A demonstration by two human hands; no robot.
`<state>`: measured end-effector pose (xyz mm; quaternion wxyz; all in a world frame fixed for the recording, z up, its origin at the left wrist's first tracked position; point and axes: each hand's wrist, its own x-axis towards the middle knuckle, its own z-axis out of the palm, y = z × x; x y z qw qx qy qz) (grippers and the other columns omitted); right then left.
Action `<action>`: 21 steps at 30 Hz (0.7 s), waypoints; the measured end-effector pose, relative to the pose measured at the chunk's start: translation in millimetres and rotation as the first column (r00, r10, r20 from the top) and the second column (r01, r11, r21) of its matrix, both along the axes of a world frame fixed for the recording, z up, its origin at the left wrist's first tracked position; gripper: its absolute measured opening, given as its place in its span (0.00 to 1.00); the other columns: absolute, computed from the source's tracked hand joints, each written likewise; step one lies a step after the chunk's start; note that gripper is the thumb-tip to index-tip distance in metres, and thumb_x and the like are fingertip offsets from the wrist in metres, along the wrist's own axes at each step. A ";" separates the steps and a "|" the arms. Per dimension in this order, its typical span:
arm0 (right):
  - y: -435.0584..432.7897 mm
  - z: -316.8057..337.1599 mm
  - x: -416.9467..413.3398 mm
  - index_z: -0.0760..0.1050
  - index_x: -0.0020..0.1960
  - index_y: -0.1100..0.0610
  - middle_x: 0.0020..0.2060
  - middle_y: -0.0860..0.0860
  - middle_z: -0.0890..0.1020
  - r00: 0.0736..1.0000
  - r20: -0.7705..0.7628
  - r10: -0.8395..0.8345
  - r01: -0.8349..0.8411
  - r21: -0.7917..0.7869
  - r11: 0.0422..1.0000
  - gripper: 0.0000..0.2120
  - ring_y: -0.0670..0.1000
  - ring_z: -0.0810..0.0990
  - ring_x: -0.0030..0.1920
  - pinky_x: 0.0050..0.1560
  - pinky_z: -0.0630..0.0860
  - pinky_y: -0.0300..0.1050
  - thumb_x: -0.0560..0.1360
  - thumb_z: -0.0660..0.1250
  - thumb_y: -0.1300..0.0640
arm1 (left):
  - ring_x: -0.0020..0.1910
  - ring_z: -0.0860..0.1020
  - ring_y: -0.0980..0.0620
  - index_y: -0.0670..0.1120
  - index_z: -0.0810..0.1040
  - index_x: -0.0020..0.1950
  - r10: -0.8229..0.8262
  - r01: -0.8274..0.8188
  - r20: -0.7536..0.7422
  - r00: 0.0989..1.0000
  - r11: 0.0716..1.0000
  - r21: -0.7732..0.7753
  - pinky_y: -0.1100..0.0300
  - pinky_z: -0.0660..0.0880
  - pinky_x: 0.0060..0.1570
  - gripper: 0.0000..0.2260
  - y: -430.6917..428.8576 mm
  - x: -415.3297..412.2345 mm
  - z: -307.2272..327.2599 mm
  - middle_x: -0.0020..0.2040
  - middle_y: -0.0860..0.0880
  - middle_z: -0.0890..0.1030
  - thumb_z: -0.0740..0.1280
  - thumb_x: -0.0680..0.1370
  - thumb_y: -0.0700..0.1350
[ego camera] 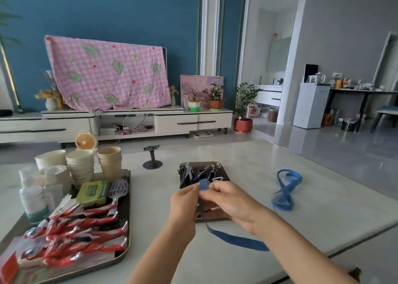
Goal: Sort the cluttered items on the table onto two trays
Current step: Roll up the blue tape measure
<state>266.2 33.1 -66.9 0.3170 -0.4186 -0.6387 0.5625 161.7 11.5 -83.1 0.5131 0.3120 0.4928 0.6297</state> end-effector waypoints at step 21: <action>130.6 -19.7 -46.0 0.72 0.49 0.60 0.28 0.53 0.80 0.995 -0.102 -0.002 0.014 0.119 0.993 0.02 0.46 0.66 0.20 0.20 0.60 0.36 0.78 0.62 0.63 | 0.37 0.77 0.52 0.42 0.79 0.41 -0.161 0.160 0.110 0.981 0.987 0.022 0.59 0.74 0.42 0.07 115.4 -65.5 16.8 0.37 0.47 0.80 0.65 0.77 0.43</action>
